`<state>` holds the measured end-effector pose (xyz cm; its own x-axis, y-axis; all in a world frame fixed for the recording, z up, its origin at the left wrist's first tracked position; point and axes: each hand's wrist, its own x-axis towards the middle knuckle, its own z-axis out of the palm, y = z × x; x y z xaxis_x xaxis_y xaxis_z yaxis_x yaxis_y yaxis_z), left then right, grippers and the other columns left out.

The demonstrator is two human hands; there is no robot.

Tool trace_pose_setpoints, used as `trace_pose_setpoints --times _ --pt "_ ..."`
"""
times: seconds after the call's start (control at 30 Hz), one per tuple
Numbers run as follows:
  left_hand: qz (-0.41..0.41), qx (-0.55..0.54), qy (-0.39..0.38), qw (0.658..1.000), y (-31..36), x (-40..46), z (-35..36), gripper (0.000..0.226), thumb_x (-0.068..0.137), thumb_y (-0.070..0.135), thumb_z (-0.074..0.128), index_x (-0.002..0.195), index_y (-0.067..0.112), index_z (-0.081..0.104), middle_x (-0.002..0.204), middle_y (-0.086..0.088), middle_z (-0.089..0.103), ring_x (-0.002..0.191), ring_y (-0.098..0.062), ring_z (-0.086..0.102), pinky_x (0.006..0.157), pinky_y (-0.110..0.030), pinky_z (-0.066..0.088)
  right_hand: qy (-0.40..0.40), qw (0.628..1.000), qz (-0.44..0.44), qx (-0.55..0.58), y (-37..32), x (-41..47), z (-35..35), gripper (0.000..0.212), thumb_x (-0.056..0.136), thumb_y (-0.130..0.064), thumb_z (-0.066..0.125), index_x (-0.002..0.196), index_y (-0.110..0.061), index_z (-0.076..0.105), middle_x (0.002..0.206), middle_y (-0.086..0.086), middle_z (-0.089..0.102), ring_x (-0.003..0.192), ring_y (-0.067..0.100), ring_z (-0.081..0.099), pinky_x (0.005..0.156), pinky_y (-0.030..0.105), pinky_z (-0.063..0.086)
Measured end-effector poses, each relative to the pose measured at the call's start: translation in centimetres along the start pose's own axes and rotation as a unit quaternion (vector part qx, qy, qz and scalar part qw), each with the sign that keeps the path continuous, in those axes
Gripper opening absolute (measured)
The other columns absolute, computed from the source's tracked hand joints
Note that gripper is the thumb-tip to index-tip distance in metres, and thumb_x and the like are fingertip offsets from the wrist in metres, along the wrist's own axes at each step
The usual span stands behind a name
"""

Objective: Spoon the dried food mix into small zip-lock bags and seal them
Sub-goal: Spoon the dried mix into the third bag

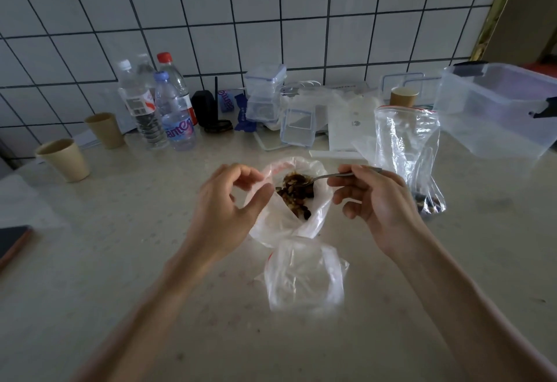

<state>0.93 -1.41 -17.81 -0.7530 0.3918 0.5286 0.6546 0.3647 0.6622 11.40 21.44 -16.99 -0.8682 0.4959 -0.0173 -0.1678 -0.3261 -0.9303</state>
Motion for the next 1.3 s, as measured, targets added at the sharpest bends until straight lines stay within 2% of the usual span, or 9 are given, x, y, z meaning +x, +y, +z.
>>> trace_pose_setpoints --times 0.17,0.33,0.47,0.57,0.67,0.73,1.0,1.2,1.3 --pt "0.007 0.019 -0.145 0.989 1.8 -3.8 -0.7 0.042 0.081 0.078 0.062 0.095 0.039 0.069 0.091 0.026 0.070 0.081 0.000 0.070 0.063 -0.009 0.048 -0.035 0.999 -0.031 0.008 -1.7 -2.4 -1.0 0.023 0.104 -0.011 0.052 0.101 0.000 0.071 0.092 0.025 0.075 0.060 0.026 0.066 0.041 0.028 0.042" --pt "-0.011 0.037 -0.161 0.986 1.3 -4.7 0.7 0.010 0.089 0.043 0.076 0.087 0.033 0.075 0.078 0.025 0.072 0.070 0.002 0.069 0.063 -0.007 0.046 -0.065 0.998 -0.018 0.000 -2.1 -5.7 -2.5 0.024 0.102 -0.011 0.052 0.099 0.001 0.072 0.091 0.027 0.073 0.058 0.027 0.063 0.040 0.028 0.041" --pt "-0.036 0.043 -0.150 0.987 1.1 -4.0 1.3 0.010 0.091 0.039 0.076 0.085 0.032 0.079 0.072 0.028 0.070 0.066 0.006 0.067 0.062 -0.003 0.042 -0.101 0.991 -0.045 -0.070 -1.1 -7.6 -3.3 0.025 0.106 -0.010 0.048 0.099 0.000 0.070 0.090 0.026 0.072 0.061 0.031 0.063 0.041 0.030 0.041" --pt "-0.034 0.057 -0.135 0.989 0.9 -4.1 1.6 0.011 0.090 0.041 0.076 0.085 0.032 0.080 0.069 0.024 0.071 0.066 0.005 0.067 0.059 -0.006 0.044 -0.133 0.954 -0.133 -0.233 -0.2 -8.4 -3.6 0.025 0.107 -0.008 0.050 0.098 -0.008 0.073 0.090 0.015 0.074 0.065 0.028 0.065 0.046 0.034 0.042" --pt "-0.031 0.085 -0.116 0.989 0.9 -4.6 1.9 0.012 0.091 0.043 0.073 0.088 0.033 0.079 0.067 0.020 0.070 0.064 0.002 0.067 0.059 -0.017 0.051 -0.181 0.879 -0.214 -0.385 0.1 -9.1 -3.9 0.022 0.103 -0.019 0.054 0.103 -0.019 0.076 0.091 -0.005 0.074 0.068 0.016 0.066 0.059 0.016 0.044" --pt "-0.017 0.095 -0.106 0.990 0.9 -4.9 2.0 0.013 0.092 0.044 0.071 0.090 0.033 0.079 0.067 0.021 0.068 0.064 0.003 0.066 0.058 -0.018 0.051 -0.189 0.862 -0.238 -0.404 0.0 -9.3 -4.2 0.022 0.102 -0.021 0.054 0.105 -0.020 0.076 0.091 -0.011 0.073 0.073 0.016 0.068 0.063 0.012 0.044" --pt "0.020 0.089 -0.090 0.992 1.3 -4.4 1.0 0.019 0.092 0.050 0.071 0.084 0.034 0.076 0.072 0.023 0.070 0.063 0.006 0.065 0.058 -0.018 0.049 -0.092 0.982 -0.124 -0.107 0.0 -7.1 -3.8 0.025 0.101 -0.016 0.052 0.093 -0.006 0.073 0.085 0.023 0.072 0.067 0.032 0.065 0.044 0.034 0.043" --pt "-0.025 0.099 0.010 0.995 0.6 -1.9 0.2 0.030 0.090 0.064 0.062 0.085 0.035 0.066 0.073 0.017 0.065 0.066 -0.002 0.063 0.056 -0.022 0.046 -0.015 0.998 -0.039 -0.050 -0.1 -4.2 -2.4 0.025 0.106 -0.011 0.050 0.102 0.003 0.070 0.086 0.022 0.073 0.066 0.030 0.065 0.044 0.032 0.043" --pt "-0.092 0.106 0.046 0.989 -0.5 0.1 1.2 0.045 0.089 0.067 0.066 0.108 0.027 0.057 0.100 0.012 0.063 0.079 -0.003 0.060 0.066 -0.029 0.050 0.012 0.997 -0.024 -0.069 0.1 -2.6 -1.4 0.024 0.106 -0.011 0.052 0.103 0.005 0.070 0.086 0.020 0.075 0.065 0.027 0.067 0.043 0.032 0.044"
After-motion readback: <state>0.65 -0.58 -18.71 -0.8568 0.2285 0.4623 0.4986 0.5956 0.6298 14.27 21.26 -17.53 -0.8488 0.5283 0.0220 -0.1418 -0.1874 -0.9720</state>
